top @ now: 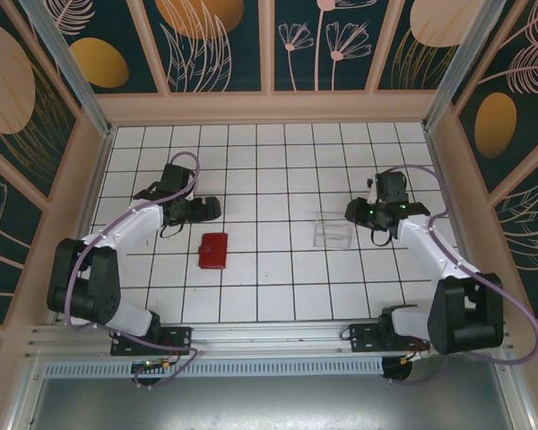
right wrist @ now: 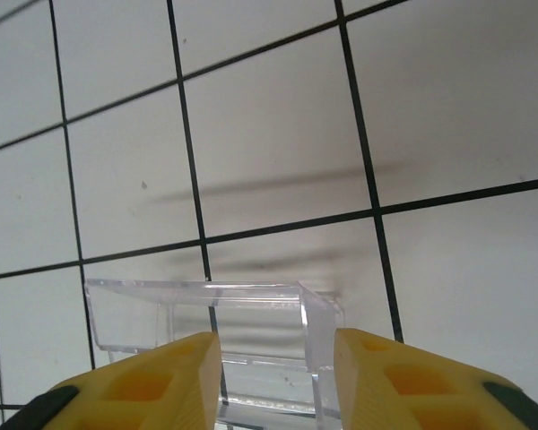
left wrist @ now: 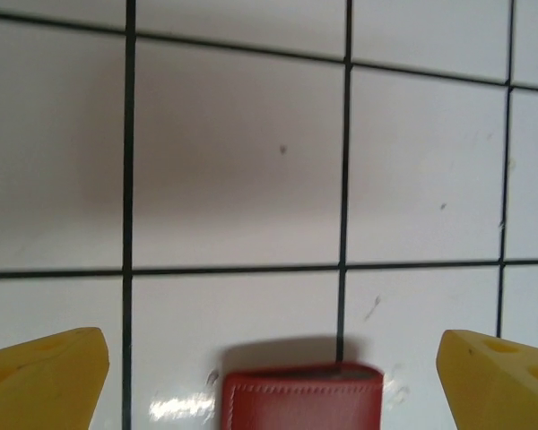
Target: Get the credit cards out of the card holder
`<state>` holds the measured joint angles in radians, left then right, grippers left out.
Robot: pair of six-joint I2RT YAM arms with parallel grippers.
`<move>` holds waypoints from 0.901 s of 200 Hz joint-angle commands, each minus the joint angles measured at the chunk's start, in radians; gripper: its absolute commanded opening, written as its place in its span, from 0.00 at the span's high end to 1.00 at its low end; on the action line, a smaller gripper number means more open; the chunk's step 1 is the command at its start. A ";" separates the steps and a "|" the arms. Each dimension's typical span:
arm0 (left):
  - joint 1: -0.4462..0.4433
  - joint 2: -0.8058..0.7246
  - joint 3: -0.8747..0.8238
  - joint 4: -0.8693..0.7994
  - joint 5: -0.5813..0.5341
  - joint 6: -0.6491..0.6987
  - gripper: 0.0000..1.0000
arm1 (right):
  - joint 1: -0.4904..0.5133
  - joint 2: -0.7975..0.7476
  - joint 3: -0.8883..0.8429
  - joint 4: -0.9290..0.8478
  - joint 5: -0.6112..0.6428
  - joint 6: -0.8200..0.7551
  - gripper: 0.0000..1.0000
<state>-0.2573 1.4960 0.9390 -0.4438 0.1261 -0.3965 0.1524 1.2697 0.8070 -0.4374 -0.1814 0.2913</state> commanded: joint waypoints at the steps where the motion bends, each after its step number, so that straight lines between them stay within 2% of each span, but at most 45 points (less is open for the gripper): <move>1: 0.001 -0.050 0.028 -0.093 -0.015 0.065 0.04 | 0.013 0.025 0.033 -0.052 0.068 0.014 0.63; 34: 0.001 -0.066 -0.035 -0.012 -0.068 0.069 0.05 | 0.015 0.038 0.005 -0.033 0.086 0.011 0.66; 66: 0.001 -0.053 -0.018 -0.031 -0.095 0.091 0.04 | 0.018 0.056 -0.013 0.011 0.061 0.010 0.69; 108: 0.000 -0.053 -0.022 -0.006 -0.017 0.082 0.04 | 0.023 0.115 0.014 0.037 0.035 0.003 0.71; 159: 0.000 -0.044 -0.020 -0.004 -0.017 0.100 0.04 | 0.038 0.186 0.037 0.050 0.026 -0.002 0.74; 180: 0.000 -0.041 -0.020 -0.001 -0.010 0.100 0.04 | 0.053 0.194 0.045 0.043 0.037 0.000 0.80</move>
<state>-0.2573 1.4471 0.9276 -0.4568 0.0975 -0.3172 0.1852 1.4487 0.8207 -0.3965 -0.1535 0.2947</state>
